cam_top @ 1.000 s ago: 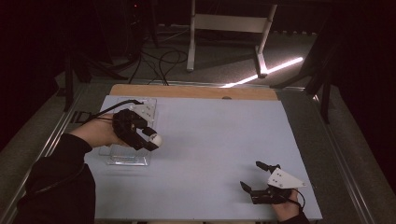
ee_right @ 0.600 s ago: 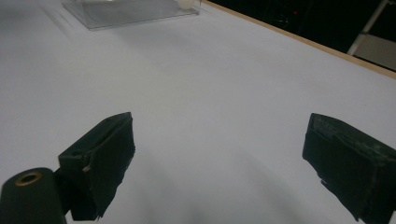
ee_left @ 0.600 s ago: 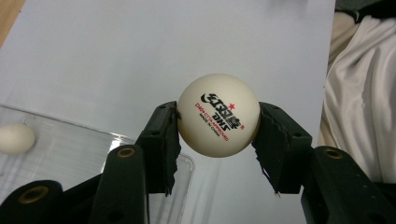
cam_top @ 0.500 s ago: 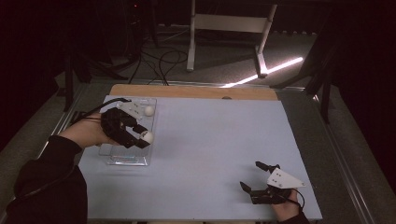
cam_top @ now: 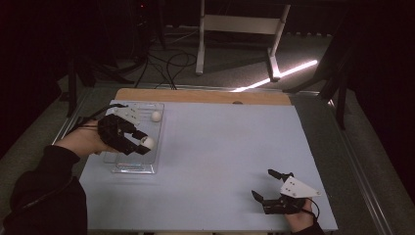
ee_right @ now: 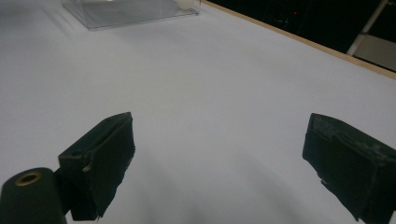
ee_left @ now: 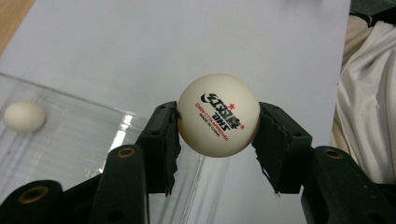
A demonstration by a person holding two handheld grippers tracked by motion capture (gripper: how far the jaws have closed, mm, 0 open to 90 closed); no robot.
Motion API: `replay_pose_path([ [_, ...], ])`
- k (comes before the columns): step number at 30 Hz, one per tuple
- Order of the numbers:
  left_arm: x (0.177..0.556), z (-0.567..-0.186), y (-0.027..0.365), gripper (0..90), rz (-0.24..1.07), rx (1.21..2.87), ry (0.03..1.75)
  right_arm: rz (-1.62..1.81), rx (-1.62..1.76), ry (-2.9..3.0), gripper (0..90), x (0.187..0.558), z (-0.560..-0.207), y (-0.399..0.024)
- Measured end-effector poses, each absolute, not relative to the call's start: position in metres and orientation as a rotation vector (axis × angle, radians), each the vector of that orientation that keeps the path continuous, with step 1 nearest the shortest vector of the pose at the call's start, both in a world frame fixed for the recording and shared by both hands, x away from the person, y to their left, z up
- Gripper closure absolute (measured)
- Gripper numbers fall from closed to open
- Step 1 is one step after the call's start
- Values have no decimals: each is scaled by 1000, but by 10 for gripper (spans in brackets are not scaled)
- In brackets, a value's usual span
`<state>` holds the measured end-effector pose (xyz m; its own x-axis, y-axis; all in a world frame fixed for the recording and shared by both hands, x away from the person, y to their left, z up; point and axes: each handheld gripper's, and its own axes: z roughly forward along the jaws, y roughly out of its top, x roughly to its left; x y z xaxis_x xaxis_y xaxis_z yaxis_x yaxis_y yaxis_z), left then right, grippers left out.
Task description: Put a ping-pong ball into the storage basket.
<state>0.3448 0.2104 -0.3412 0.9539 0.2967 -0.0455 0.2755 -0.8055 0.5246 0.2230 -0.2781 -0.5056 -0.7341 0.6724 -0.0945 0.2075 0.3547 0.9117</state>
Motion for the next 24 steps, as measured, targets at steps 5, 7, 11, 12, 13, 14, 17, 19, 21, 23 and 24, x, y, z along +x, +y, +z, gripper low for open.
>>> replay_pose_path([
  [5,348,-353,213,520,57,2577,426,1355,755,2167,89,224,-506,-278],
  [7,349,-357,214,520,58,2583,432,1358,756,2166,89,224,-506,-278],
  [11,353,-366,216,520,79,2598,452,1356,755,2165,89,224,-506,-279],
  [12,353,-369,216,520,79,2603,457,1356,755,2166,90,224,-506,-278],
  [13,354,-371,216,520,85,2606,457,1356,754,2167,89,224,-506,-279],
  [14,355,-374,217,520,82,2600,469,1359,760,2170,89,224,-506,-278],
  [17,358,-381,217,520,96,2607,480,1357,760,2169,90,224,-506,-278],
  [19,360,-385,215,520,100,2612,485,1356,762,2170,89,224,-506,-278],
  [21,362,-389,214,520,101,2617,496,1357,764,2171,90,224,-507,-278],
  [23,363,-391,213,520,103,2624,496,1357,762,2170,90,224,-507,-278],
  [24,364,-392,213,520,97,2622,506,1357,764,2170,89,224,-507,-278],
])
